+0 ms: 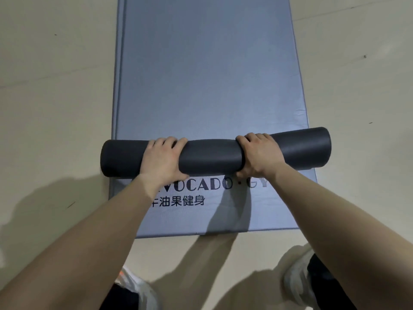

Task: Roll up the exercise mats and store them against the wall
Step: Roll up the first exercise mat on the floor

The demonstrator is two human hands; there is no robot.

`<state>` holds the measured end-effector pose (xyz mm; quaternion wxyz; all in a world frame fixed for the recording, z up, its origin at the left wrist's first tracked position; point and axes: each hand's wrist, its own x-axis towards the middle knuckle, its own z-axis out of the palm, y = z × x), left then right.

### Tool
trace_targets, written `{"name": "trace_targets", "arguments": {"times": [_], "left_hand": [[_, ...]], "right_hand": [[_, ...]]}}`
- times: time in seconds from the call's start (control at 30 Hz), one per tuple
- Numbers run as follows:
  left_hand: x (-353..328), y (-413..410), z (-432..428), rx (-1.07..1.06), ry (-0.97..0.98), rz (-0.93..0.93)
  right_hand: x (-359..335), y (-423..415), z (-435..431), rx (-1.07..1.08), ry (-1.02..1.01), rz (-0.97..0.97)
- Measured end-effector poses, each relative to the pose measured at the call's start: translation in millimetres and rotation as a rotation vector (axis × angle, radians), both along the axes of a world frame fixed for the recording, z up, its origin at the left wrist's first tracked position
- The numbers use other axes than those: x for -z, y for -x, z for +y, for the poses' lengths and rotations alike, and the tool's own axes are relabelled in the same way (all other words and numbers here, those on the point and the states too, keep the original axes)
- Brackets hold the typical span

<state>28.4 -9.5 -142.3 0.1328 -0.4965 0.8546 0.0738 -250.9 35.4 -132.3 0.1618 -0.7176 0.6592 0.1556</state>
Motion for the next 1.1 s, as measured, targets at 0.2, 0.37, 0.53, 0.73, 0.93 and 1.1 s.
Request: {"name": "trace_targets", "arguments": {"times": [0.2, 0.37, 0.53, 0.73, 0.93, 1.1], "left_hand": [[-38, -3, 24, 0.02, -0.474, -0.107], [-41, 8, -6, -0.044, -0.812, -0.074], [-53, -2, 5, -0.194, -0.477, 0.04], [-31, 5, 46, -0.161, -0.039, 0.098], [-14, 25, -43, -0.115, -0.167, 0.146], [-4, 24, -23, 0.028, 0.012, -0.11]], "right_hand": [[-23, -4, 45, 0.069, -0.38, -0.166], [-14, -16, 117, 0.101, 0.065, 0.031], [-39, 2, 63, 0.162, -0.219, -0.121], [-53, 16, 2, 0.225, -0.164, -0.204], [-7, 8, 41, 0.047, 0.144, 0.108], [5, 26, -17, 0.005, 0.193, 0.119]]}}
